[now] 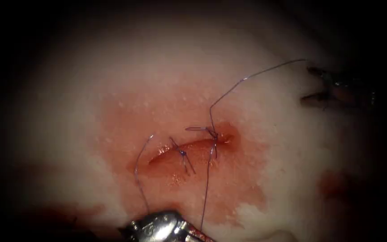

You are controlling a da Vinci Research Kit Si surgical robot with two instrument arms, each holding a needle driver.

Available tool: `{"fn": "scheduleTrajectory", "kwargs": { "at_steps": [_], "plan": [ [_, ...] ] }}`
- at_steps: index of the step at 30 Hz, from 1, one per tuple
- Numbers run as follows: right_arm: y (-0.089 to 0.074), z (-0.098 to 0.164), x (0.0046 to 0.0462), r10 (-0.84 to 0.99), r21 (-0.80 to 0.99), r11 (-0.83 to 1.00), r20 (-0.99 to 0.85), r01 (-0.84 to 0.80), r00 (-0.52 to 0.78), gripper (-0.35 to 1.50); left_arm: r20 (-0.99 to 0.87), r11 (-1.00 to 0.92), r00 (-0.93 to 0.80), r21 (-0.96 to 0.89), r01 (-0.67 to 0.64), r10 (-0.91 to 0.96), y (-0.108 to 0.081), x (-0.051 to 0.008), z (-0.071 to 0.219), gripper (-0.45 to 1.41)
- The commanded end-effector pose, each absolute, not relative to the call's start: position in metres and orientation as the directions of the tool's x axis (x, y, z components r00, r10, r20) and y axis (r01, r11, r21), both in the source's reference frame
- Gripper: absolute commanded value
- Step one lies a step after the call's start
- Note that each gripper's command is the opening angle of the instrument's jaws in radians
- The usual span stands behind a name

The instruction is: Wound Closure

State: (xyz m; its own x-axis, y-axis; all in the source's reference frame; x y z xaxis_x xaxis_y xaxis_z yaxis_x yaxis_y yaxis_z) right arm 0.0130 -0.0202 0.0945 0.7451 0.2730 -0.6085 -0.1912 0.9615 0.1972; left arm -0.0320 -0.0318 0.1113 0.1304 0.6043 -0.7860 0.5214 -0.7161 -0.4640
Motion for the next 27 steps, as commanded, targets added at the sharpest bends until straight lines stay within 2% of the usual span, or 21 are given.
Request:
{"fn": "scheduleTrajectory", "kwargs": {
  "at_steps": [1, 3, 8, 16, 27],
  "plan": [
    [-0.0214, 0.0942, 0.0144, 0.359, 0.296, 0.931, -0.646, -0.212, 0.674, 1.38, -0.785, -0.715, 0.130, -0.465, 0.523, 0.606, -0.0323, -0.0326, 0.1119, -0.45],
    [-0.0223, 0.0934, 0.0158, 0.452, 0.414, 0.885, -0.664, -0.211, 0.595, 1.30, -0.785, -0.715, 0.130, -0.465, 0.522, 0.605, -0.0323, -0.0326, 0.1119, -0.45],
    [-0.0216, 0.0945, 0.0195, 0.624, 0.542, 0.781, -0.668, -0.309, 0.405, 1.30, -0.785, -0.715, 0.130, -0.464, 0.523, 0.605, -0.0323, -0.0326, 0.1119, -0.45],
    [-0.0215, 0.0984, 0.0200, 0.706, 0.602, 0.708, -0.614, -0.370, 0.353, 1.30, -0.786, -0.716, 0.130, -0.464, 0.522, 0.604, -0.0324, -0.0327, 0.1120, -0.45],
    [-0.0196, 0.0945, 0.0225, 0.726, 0.676, 0.688, -0.642, -0.264, 0.248, 1.31, -0.788, -0.717, 0.129, -0.463, 0.521, 0.602, -0.0325, -0.0327, 0.1124, -0.45]
  ]
}}
